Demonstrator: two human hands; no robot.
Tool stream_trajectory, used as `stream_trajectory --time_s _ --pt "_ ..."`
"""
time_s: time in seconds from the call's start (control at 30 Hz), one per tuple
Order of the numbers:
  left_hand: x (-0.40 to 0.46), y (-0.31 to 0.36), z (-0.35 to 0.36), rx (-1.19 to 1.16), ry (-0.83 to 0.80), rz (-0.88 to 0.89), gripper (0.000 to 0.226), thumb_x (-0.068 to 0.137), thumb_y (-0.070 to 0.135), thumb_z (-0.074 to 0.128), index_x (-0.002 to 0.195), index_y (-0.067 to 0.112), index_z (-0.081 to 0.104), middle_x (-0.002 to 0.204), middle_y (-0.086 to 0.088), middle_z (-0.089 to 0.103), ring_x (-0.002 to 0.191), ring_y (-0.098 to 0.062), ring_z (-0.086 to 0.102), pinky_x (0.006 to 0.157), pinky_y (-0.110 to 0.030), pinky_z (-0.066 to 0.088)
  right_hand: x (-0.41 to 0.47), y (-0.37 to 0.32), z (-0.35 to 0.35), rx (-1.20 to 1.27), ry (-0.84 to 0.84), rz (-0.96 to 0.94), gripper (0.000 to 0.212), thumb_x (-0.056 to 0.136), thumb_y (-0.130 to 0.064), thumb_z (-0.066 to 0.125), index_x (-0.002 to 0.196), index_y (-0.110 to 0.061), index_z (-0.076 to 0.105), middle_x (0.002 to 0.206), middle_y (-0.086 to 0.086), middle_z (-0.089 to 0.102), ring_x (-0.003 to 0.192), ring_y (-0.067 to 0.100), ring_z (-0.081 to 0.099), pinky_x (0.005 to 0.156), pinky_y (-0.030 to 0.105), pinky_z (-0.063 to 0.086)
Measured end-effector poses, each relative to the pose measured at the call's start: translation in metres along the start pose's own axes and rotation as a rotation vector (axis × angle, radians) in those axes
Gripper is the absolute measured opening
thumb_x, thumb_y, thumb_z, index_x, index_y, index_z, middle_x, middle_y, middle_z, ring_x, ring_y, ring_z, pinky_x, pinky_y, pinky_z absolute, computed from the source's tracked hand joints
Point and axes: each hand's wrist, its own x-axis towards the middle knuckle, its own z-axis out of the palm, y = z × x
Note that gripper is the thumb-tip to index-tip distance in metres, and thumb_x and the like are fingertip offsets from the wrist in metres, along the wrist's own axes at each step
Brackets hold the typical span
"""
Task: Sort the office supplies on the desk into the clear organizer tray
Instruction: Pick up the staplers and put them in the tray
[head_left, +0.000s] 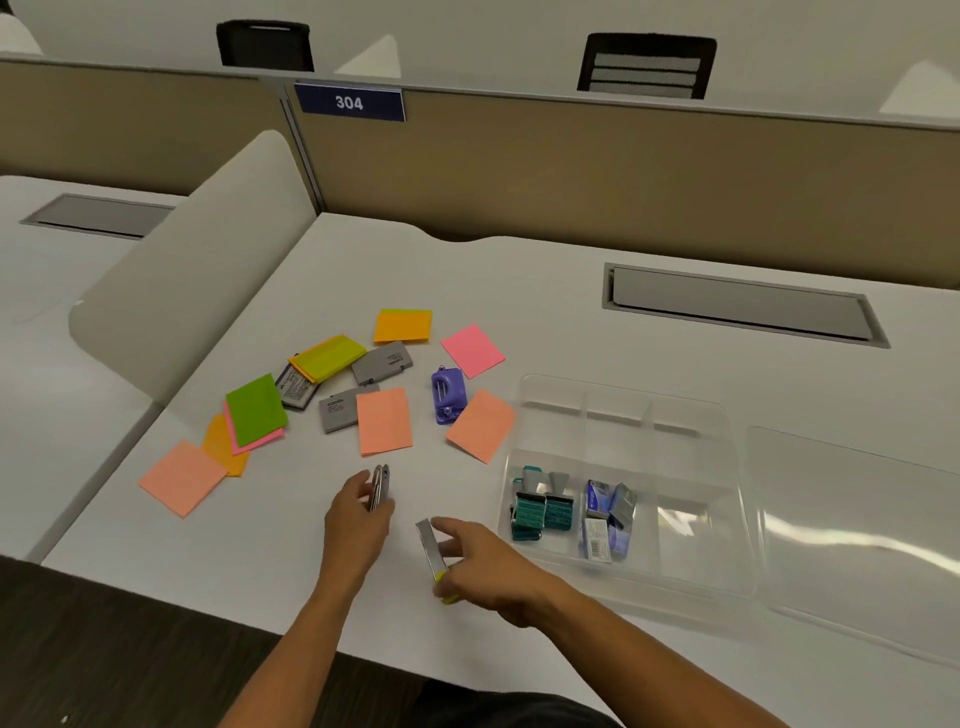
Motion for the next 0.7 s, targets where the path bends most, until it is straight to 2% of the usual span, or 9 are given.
stream_trajectory --time_s 0.1,0.2,0.3,0.37,0.47,0.57,0.63,0.7 --pt "-0.014 0.023 0.009 0.000 0.045 0.199 0.046 0.087 0.011 0.067 0.131 0.018 0.055 0.127 -0.006 0.058 0.102 -0.017 0.058 0.086 -0.037 0.055 -0.011 0.004 -0.011 0.098 0.057 -0.014 0.089 0.076 -0.001 0.073 0.150 -0.026 0.031 0.141 0.006 0.049 0.110 0.025 0.058 0.086 0.031 0.057" --pt "-0.027 0.049 0.021 -0.002 0.024 0.337 0.044 0.085 0.012 0.070 0.127 0.020 0.058 0.119 0.000 0.059 0.099 -0.016 0.057 0.084 -0.041 0.057 -0.026 0.010 -0.026 0.132 0.152 -0.047 0.088 0.073 -0.006 0.076 0.147 -0.032 0.036 0.132 -0.002 0.051 0.109 0.023 0.059 0.089 0.033 0.055" --pt "-0.036 0.071 0.040 0.005 -0.027 0.435 0.045 0.086 0.015 0.070 0.128 0.019 0.057 0.116 0.003 0.058 0.099 -0.014 0.057 0.080 -0.033 0.057 -0.043 0.018 -0.046 0.149 0.255 -0.091 0.090 0.075 -0.009 0.076 0.147 -0.041 0.031 0.129 -0.012 0.049 0.104 0.016 0.059 0.072 0.020 0.053" --pt "-0.042 0.082 0.055 -0.002 -0.069 0.499 0.043 0.086 0.018 0.070 0.127 0.020 0.058 0.113 0.007 0.059 0.096 -0.009 0.058 0.077 -0.017 0.052 -0.057 0.025 -0.062 0.162 0.341 -0.112 0.089 0.077 -0.011 0.076 0.146 -0.043 0.030 0.130 -0.014 0.049 0.104 0.013 0.059 0.062 0.013 0.048" --pt "-0.050 0.098 0.078 0.008 -0.158 0.579 0.040 0.086 0.019 0.070 0.124 0.020 0.060 0.111 0.012 0.060 0.092 -0.003 0.059 0.071 -0.002 0.045 -0.078 0.037 -0.084 0.134 0.499 -0.129 0.081 0.078 -0.012 0.074 0.143 -0.042 0.036 0.134 -0.014 0.050 0.099 0.006 0.060 0.060 0.008 0.047" --pt "-0.060 0.111 0.099 0.008 -0.239 0.628 0.039 0.085 0.019 0.071 0.123 0.020 0.061 0.109 0.012 0.060 0.093 0.002 0.060 0.074 -0.001 0.046 -0.099 0.051 -0.107 0.015 0.679 -0.105 0.071 0.080 -0.014 0.074 0.139 -0.035 0.041 0.130 -0.011 0.051 0.110 0.011 0.057 0.078 0.016 0.046" --pt "-0.067 0.117 0.114 0.010 -0.292 0.658 0.039 0.084 0.018 0.071 0.122 0.022 0.061 0.106 0.014 0.059 0.095 0.006 0.059 0.075 -0.003 0.047 -0.112 0.063 -0.122 -0.032 0.765 -0.069 0.057 0.081 -0.016 0.075 0.129 -0.032 0.047 0.120 -0.007 0.056 0.102 0.013 0.060 0.074 0.016 0.044" --pt "-0.073 0.122 0.126 0.035 -0.334 0.694 0.038 0.083 0.019 0.071 0.120 0.023 0.061 0.104 0.015 0.059 0.095 0.003 0.059 0.076 -0.006 0.048 -0.121 0.074 -0.136 -0.101 0.838 -0.009 0.045 0.082 -0.018 0.074 0.120 -0.028 0.050 0.111 -0.003 0.058 0.094 0.015 0.061 0.067 0.016 0.043"
